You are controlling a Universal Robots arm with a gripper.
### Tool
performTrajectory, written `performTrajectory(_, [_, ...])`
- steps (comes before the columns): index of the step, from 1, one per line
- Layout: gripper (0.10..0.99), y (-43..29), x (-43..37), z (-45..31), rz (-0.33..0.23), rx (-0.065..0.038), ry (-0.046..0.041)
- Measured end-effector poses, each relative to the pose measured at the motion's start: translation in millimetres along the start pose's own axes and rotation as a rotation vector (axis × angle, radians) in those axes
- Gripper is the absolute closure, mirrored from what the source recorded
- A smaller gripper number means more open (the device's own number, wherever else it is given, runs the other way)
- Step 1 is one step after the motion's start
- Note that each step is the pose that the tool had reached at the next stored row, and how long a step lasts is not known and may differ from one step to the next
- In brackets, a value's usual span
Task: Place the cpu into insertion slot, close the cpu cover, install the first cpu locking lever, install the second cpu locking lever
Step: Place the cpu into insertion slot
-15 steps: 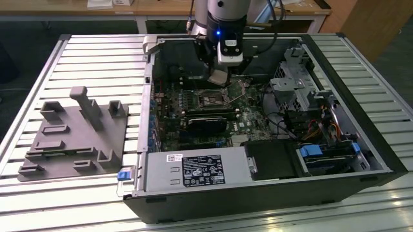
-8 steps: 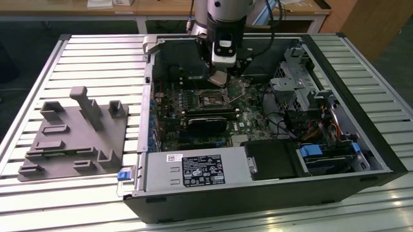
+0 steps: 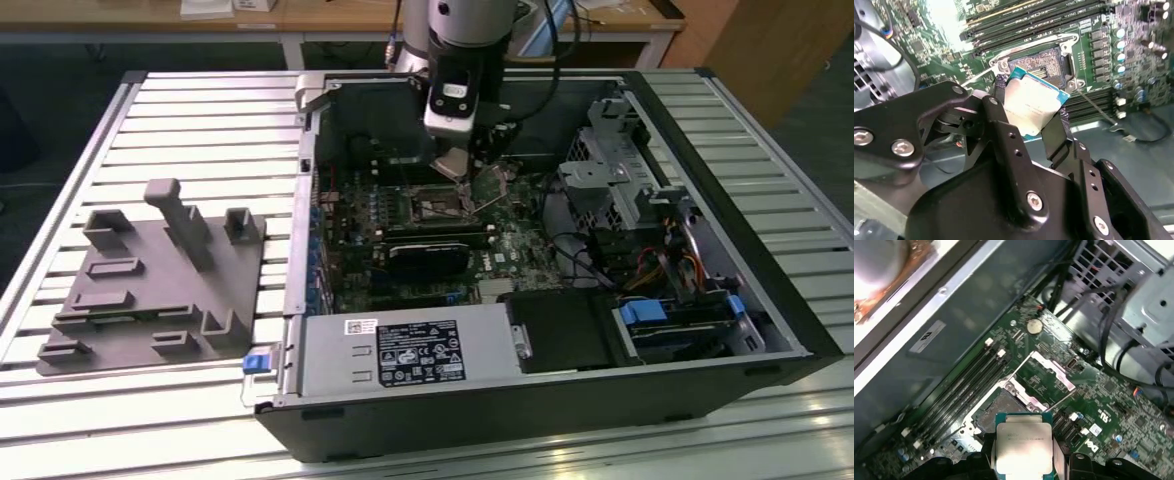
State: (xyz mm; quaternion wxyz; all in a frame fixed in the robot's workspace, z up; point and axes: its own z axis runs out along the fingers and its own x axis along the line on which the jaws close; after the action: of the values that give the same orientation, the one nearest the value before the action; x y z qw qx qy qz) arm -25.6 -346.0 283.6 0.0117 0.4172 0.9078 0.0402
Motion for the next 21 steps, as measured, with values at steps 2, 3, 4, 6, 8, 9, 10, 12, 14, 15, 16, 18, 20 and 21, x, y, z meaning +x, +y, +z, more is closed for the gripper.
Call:
performTrajectory(2, [0.545, 0.0, 0.0, 0.5, 0.035, 0.000, -0.0030])
performTrajectory(3, [0.545, -0.1, 0.0, 0.8, 0.051, -0.001, -0.0043])
performTrajectory(4, [0.545, -0.1, 0.0, 1.0, 0.068, -0.001, -0.0057])
performTrajectory(6, [0.545, -0.1, 0.0, 1.6, 0.101, -0.001, -0.0085])
performTrajectory(8, [0.545, -0.2, 0.0, 2.2, 0.136, -0.002, -0.0114])
performTrajectory(9, [0.545, -0.2, 0.0, 2.5, 0.152, -0.002, -0.0128])
performTrajectory(10, [0.545, -0.2, 0.0, 2.7, 0.170, -0.002, -0.0142])
performTrajectory(12, [0.545, -0.3, 0.0, 3.1, 0.205, -0.002, -0.0172])
performTrajectory(14, [0.545, -0.3, 0.0, 3.6, 0.239, -0.003, -0.0200])
performTrajectory(15, [0.545, -0.3, 0.0, 3.8, 0.256, -0.003, -0.0214])
performTrajectory(16, [0.545, -0.3, 0.0, 4.0, 0.273, -0.003, -0.0228])
performTrajectory(18, [0.545, -0.4, 0.0, 4.5, 0.309, -0.004, -0.0258])
performTrajectory(20, [0.545, -0.4, -0.1, 5.1, 0.344, -0.004, -0.0287])
performTrajectory(21, [0.545, -0.5, -0.1, 5.4, 0.362, -0.004, -0.0303])
